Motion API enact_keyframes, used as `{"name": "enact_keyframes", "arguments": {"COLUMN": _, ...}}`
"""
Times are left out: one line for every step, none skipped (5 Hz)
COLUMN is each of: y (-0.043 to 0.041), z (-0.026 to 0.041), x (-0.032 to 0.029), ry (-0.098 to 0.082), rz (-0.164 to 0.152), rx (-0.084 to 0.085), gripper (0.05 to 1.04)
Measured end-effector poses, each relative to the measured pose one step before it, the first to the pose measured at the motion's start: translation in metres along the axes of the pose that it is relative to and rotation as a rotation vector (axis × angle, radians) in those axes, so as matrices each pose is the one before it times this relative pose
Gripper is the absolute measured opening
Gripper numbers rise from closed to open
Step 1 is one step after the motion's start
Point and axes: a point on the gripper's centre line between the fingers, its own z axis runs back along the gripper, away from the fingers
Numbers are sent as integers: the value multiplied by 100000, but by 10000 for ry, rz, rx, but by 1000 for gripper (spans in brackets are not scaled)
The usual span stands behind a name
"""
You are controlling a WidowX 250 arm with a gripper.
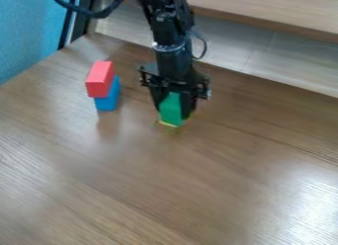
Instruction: Move the green block in right table
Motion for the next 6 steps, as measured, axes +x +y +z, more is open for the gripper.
{"name": "enact_keyframes", "arguments": {"y": -668, "z": 331, "x": -1350, "ry": 31, "rz": -383, "rx": 34, "gripper": 590}}
{"name": "enact_keyframes", "arguments": {"y": -565, "z": 400, "x": -1024, "ry": -98, "rz": -463, "rx": -47, "gripper": 590}}
{"name": "enact_keyframes", "arguments": {"y": -1272, "z": 302, "x": -1293, "ry": -38, "rz": -440, "rx": -243, "gripper": 590}}
{"name": "enact_keyframes", "arguments": {"y": -1201, "z": -302, "x": -1677, "ry": 158, "rz": -490, "rx": -135, "gripper": 590}}
{"name": "enact_keyframes", "arguments": {"y": -2162, "z": -57, "x": -1621, "ry": 47, "rz": -632, "rx": -199, "gripper": 590}}
{"name": "enact_keyframes", "arguments": {"y": -1078, "z": -283, "x": -951, "ry": 79, "rz": -234, "rx": -58, "gripper": 590}}
